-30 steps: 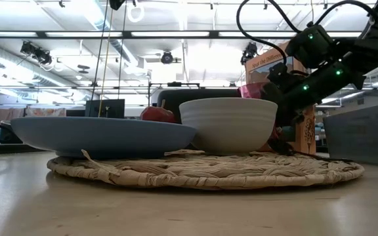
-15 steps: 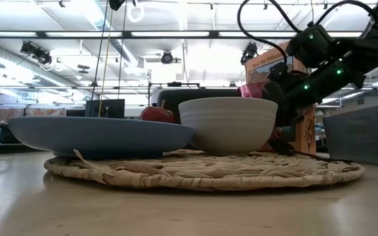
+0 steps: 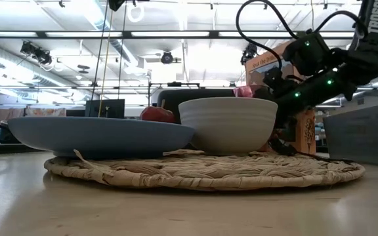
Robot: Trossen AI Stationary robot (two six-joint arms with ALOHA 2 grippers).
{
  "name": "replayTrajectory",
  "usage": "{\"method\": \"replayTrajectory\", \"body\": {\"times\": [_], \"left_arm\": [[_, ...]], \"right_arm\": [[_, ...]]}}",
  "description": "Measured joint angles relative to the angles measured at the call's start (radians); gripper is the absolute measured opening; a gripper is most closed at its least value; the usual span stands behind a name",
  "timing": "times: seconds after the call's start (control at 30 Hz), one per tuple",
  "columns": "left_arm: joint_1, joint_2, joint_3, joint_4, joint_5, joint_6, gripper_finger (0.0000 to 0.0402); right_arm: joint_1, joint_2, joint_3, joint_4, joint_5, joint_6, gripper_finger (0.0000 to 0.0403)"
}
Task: Arrange a breakfast setting
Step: Move the glass on the top right of the table mat
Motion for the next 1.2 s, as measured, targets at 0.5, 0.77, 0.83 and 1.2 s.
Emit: {"method": "replayTrajectory", "body": {"times": [0.5,0.77,0.83,1.2], "left_arm": [[0.016,0.010,0.000,-0.003,0.000,0.015,0.0229],[0.070,0.143,-0.001,0.139,0.107,0.150,0.0229],[0.113,0.196,-0.001,0.181,0.162,0.193,0.0229],[0.298,0.522,0.104,0.358,0.378,0.501,0.0228]], "right_arm": [[0.001,0.073,-0.132,0.354,-0.039,-0.068,0.0398],[0.005,0.091,-0.085,0.353,-0.095,-0.122,0.0399],[0.002,0.090,-0.085,0.347,-0.094,-0.119,0.0399],[-0.024,0.096,-0.085,0.315,-0.101,-0.050,0.0399]]}}
